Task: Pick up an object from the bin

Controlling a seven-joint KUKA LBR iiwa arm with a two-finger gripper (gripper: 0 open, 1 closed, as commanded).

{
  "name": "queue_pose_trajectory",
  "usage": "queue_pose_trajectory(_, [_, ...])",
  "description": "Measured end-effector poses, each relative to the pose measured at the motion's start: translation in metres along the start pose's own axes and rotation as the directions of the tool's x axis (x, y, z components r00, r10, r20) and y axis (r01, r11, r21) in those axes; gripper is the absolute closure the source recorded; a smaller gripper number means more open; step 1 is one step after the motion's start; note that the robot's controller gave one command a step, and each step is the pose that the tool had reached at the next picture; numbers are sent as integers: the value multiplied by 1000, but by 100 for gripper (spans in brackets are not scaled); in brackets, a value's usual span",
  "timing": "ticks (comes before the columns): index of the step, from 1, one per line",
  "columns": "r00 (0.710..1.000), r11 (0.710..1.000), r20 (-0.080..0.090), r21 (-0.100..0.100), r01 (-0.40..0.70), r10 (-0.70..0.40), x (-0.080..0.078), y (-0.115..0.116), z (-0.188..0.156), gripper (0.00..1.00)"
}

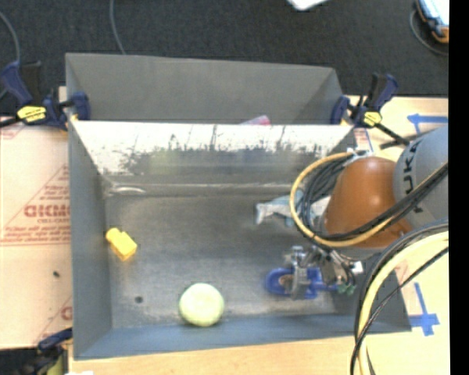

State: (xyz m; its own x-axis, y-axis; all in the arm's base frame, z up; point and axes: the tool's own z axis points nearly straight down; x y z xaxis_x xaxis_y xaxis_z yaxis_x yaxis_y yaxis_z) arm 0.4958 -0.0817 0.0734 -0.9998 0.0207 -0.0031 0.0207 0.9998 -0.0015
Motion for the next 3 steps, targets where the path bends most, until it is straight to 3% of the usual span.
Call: queue_pose_trajectory(3, [1000,1000,1,0,-2,2,0,0,-13,100])
